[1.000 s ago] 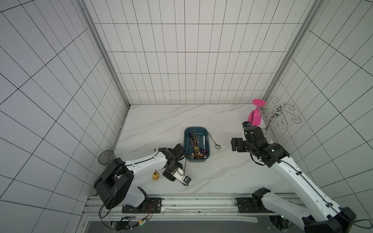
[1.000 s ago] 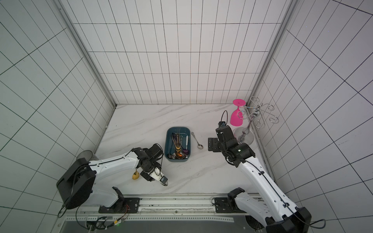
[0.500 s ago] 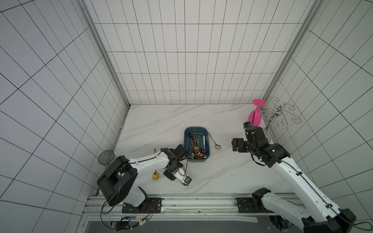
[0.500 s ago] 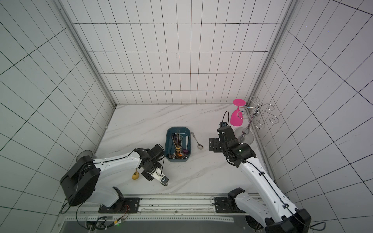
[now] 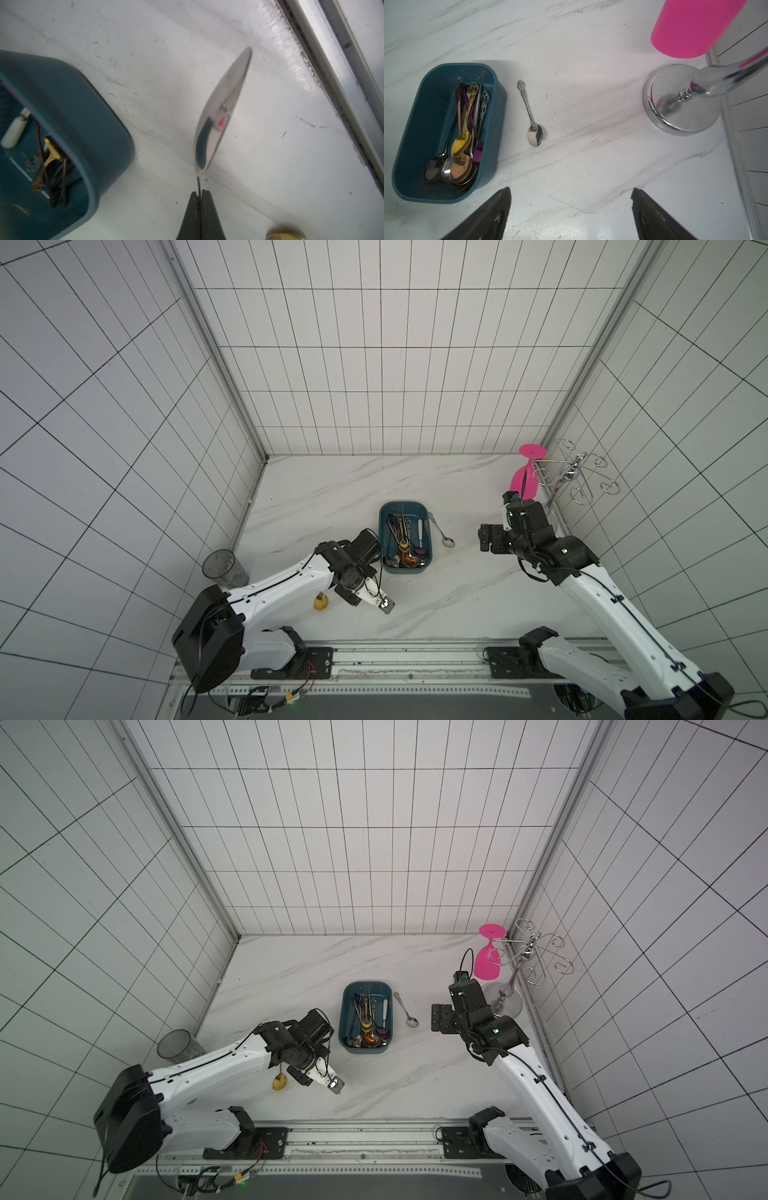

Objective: Put the spoon into the storage box
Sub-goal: Pick up the spoon from the center of the board, then place the spoon in the storage box.

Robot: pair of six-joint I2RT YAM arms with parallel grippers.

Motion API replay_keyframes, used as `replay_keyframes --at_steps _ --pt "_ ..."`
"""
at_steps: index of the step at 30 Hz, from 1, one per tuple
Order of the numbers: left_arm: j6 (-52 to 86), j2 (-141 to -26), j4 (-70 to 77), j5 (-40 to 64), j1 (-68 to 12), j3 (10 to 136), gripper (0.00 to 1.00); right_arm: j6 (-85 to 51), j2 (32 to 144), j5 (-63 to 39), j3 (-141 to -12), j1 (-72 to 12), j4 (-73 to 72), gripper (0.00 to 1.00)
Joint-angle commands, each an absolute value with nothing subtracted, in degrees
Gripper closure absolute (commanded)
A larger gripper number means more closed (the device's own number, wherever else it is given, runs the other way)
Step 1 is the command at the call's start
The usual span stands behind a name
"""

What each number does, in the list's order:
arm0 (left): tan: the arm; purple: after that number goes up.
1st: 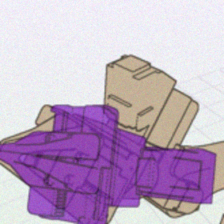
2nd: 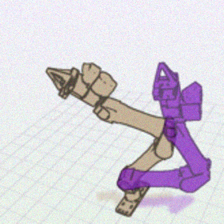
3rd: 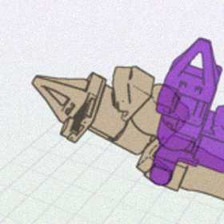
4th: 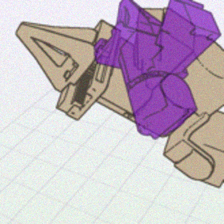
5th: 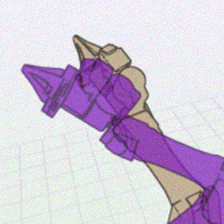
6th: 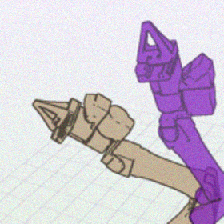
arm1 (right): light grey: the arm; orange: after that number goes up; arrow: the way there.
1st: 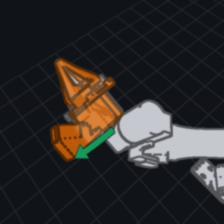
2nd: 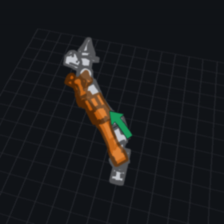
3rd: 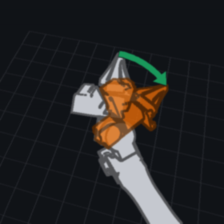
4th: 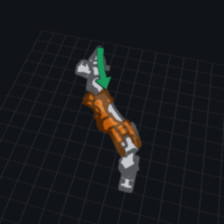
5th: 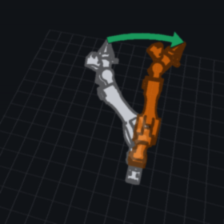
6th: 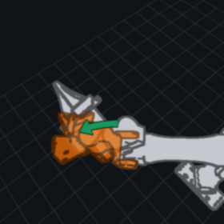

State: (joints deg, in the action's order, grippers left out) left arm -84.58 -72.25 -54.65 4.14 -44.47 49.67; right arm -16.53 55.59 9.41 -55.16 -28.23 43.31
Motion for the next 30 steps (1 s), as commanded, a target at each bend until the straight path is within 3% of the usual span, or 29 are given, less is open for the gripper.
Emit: replay_keyframes --at_steps 1,6,16,30 --pt "-88.15 -70.58 -57.62 -1.97 -44.65 53.24 1.0 -15.49 55.61 10.16 -53.42 -27.34 44.08 0.06" --pt "-98.25 -73.49 -58.89 -8.66 -44.32 59.02 1.0 -16.08 55.61 9.59 -53.54 -26.55 43.83 0.06" --pt "-123.21 -83.86 -48.23 -6.55 -41.66 67.57 1.0 -16.16 53.27 9.34 -53.61 -26.03 45.84 0.06" --pt "-142.67 -98.55 -29.36 8.37 -40.09 71.48 1.0 -17.92 51.58 7.3 -51.88 -25.84 45.57 0.06"
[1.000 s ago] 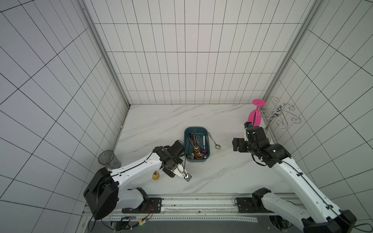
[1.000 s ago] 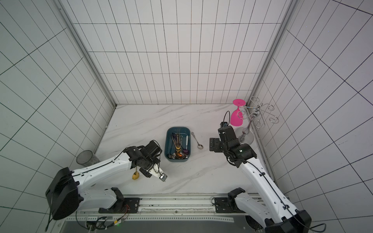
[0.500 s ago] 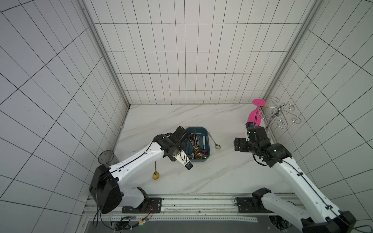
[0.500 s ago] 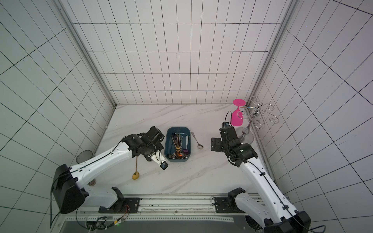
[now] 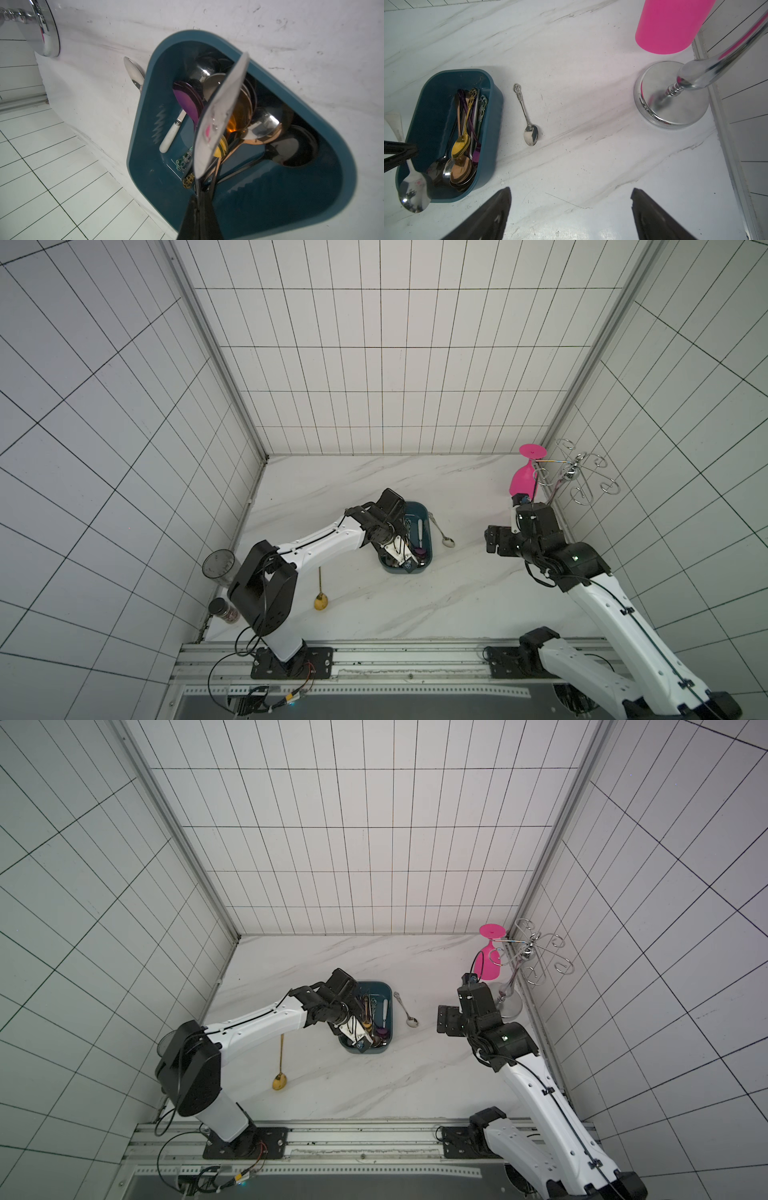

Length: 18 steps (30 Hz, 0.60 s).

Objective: Put the spoon into the storage box
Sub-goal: Place the spoon in the storage box.

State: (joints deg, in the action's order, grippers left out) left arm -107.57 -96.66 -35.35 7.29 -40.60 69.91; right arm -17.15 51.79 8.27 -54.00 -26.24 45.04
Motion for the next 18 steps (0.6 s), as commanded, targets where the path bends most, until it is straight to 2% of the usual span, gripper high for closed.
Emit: replay_keyframes --at_steps 1,5,6,7,9,11,13,14,18 --pt "-142.65 -99.25 -28.53 9.01 -40.0 71.61 1.0 -18.06 51.96 7.37 -52.07 -25.83 45.78 0.06" --pt "-143.79 -101.48 -26.0 11.44 -38.94 71.88 1.0 -18.56 53.1 6.83 -52.08 -25.75 45.72 0.06" --pt "-144.11 -101.91 -24.89 12.55 -38.53 71.78 0.97 -18.38 53.44 6.47 -51.93 -25.75 45.39 0.06" --pt "-144.06 -102.31 -24.08 13.7 -38.15 71.77 0.88 -18.28 53.84 6.5 -51.96 -25.63 45.36 0.07" --pt "-143.76 -102.85 -23.3 14.83 -37.68 72.04 0.84 -18.36 54.49 6.85 -52.59 -25.66 45.78 0.07" --pt "-143.27 -102.65 -23.21 15.48 -37.34 72.07 0.72 -18.61 54.49 6.48 -52.5 -25.67 45.57 0.07" --pt "-144.07 -102.07 -22.97 19.29 -35.98 71.61 0.45 -18.46 54.73 5.65 -51.91 -25.66 44.73 0.07" --pt "-144.5 -101.79 -22.34 20.6 -35.36 71.12 0.38 -18.39 54.99 5.58 -51.9 -25.66 44.65 0.07" --pt "-143.4 -99.55 -19.86 22.0 -34.63 69.53 0.32 -18.41 56.39 4.65 -52.47 -25.58 44.69 0.07"
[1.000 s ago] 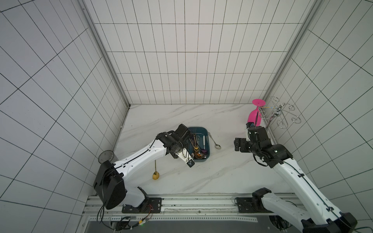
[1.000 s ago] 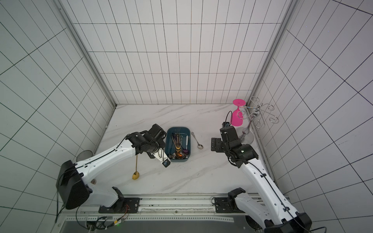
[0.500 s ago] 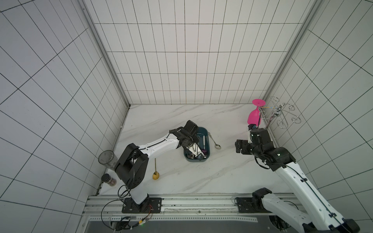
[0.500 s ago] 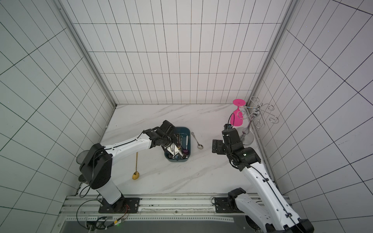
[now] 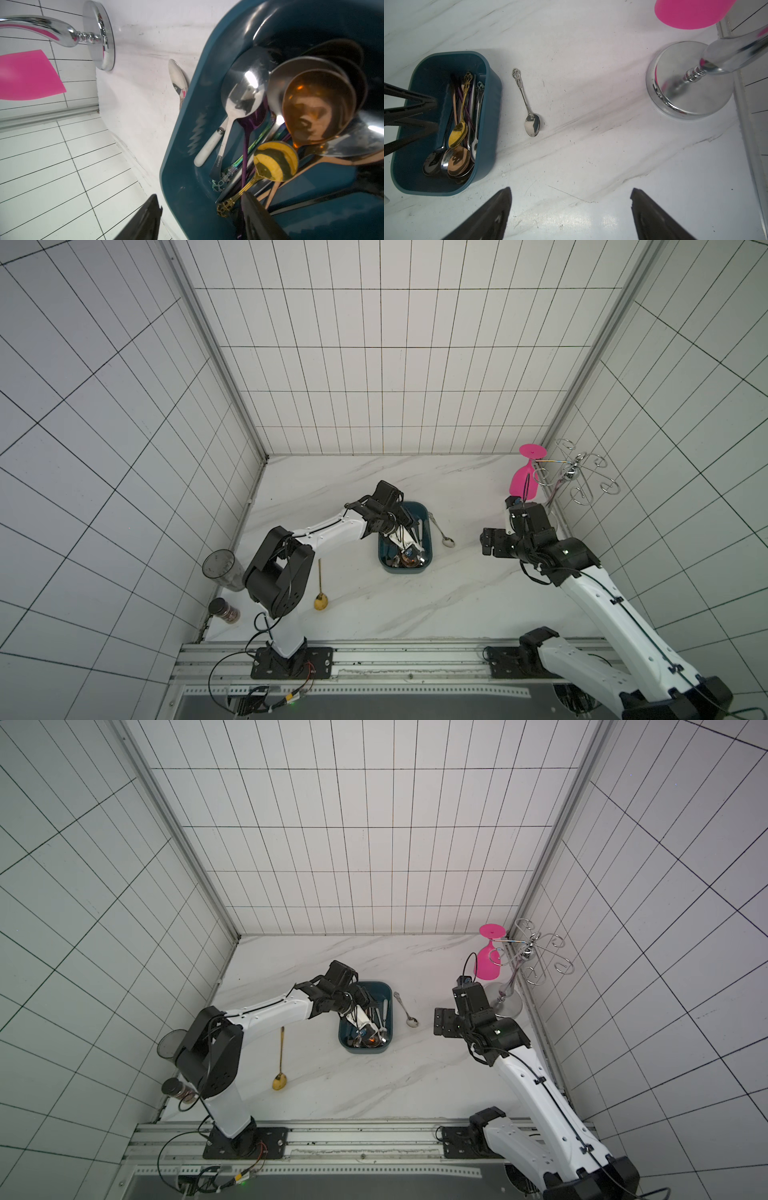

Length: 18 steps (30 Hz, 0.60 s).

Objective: Put the spoon into the storage box
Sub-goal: Place the spoon in the storage box.

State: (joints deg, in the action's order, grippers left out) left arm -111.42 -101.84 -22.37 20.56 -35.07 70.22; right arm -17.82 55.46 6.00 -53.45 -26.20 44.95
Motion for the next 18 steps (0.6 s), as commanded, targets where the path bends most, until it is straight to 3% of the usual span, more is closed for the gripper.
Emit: replay_keyframes --at_steps 1,8,18 --pt "-142.58 -98.72 -19.8 22.6 -34.51 69.24 0.31 -18.3 57.04 4.0 -52.51 -25.58 44.23 0.08" --pt "-130.24 -92.17 -13.61 22.6 -34.4 65.61 0.18 -17.26 64.83 2.99 -56.54 -25.58 44.09 0.11" --pt "-104.12 -83.04 -4.98 14.85 -34.33 61.76 0.12 -14.04 77.72 -0.5 -64.57 -25.58 42.4 0.16"
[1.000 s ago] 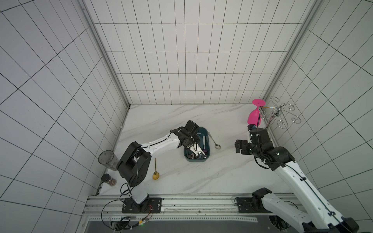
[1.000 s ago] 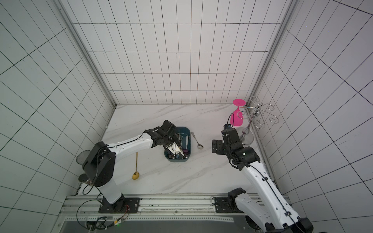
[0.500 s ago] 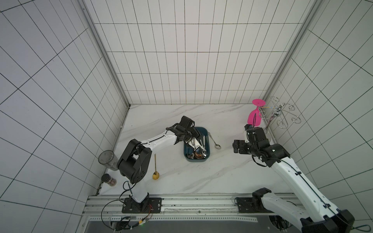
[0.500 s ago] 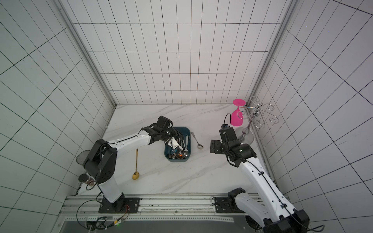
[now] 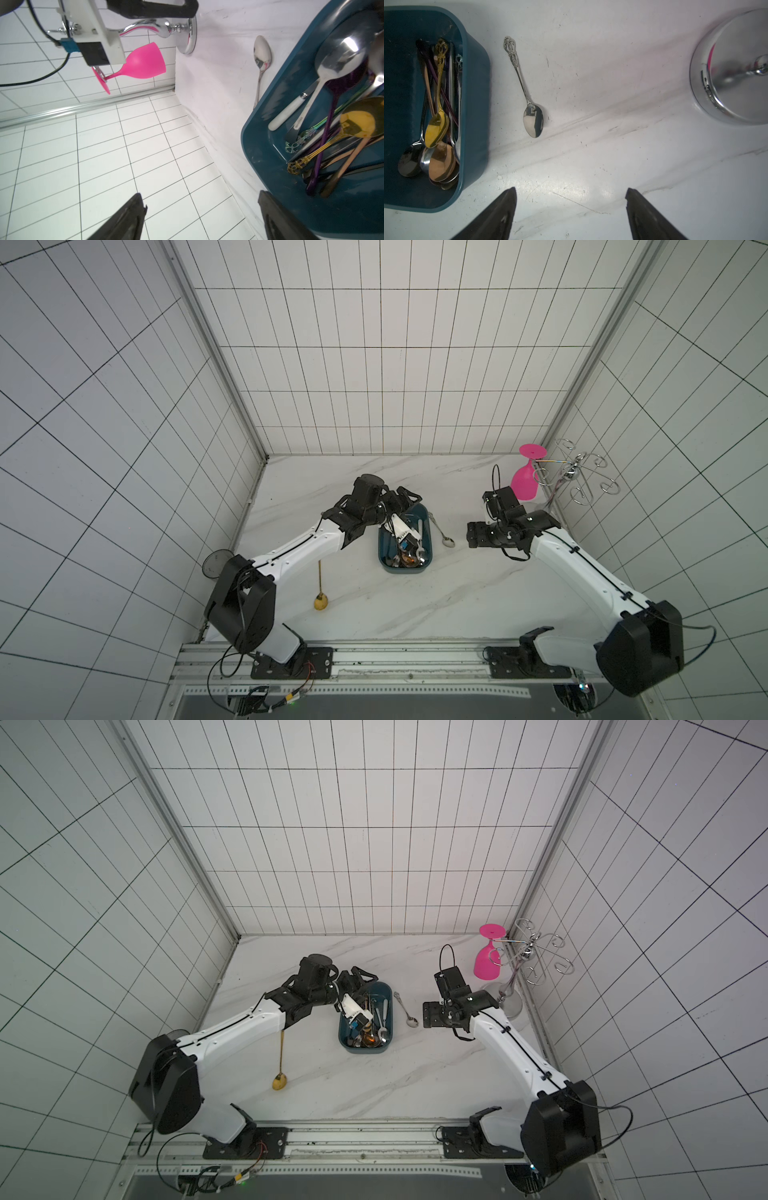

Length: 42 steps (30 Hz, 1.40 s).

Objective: Put the spoon into the storage box
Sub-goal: Place the spoon in the storage box, then pick up the spoon from the center of the board.

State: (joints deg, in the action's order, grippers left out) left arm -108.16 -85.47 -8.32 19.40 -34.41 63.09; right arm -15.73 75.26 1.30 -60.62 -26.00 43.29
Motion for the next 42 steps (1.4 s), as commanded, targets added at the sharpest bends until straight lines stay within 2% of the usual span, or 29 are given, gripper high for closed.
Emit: replay_keyframes --at_steps 1,3,12,21,25,28,32,42 --pt "-101.15 -82.06 -4.77 13.3 -34.45 61.46 0.1 -13.57 79.33 -0.44 -65.86 -25.56 42.7 0.17" --pt "-94.36 -80.19 -4.62 10.11 -34.61 61.26 0.03 -13.2 81.95 -0.64 -68.24 -25.49 43.24 0.19" --pt "-57.78 -74.66 -12.95 -6.66 -35.65 65.61 0.03 -12.75 90.92 -2.72 -73.53 -25.04 42.28 0.19" --pt "-27.71 -73.33 -28.16 -16.69 -34.57 74.36 0.02 -12.14 95.26 -3.67 -76.63 -24.35 42.34 0.2" --pt "-15.96 -71.35 -35.72 -13.21 -30.49 77.67 0.02 -12.89 98.03 -5.22 -77.32 -24.33 42.27 0.2" --pt "-9.36 -68.93 -36.92 -6.49 -24.7 75.57 0.02 -12.91 101.4 -7.17 -78.51 -24.35 42.27 0.26" --pt "-5.37 -66.28 -36.53 1.16 -17.34 70.78 0.02 -13.63 105.45 -8.35 -79.99 -24.5 42.26 0.31" --pt "-0.9 -61.18 -33.77 6.83 -5.43 63.48 0.02 -11.8 113.8 -6.13 -85.74 -28.16 43.5 0.37"
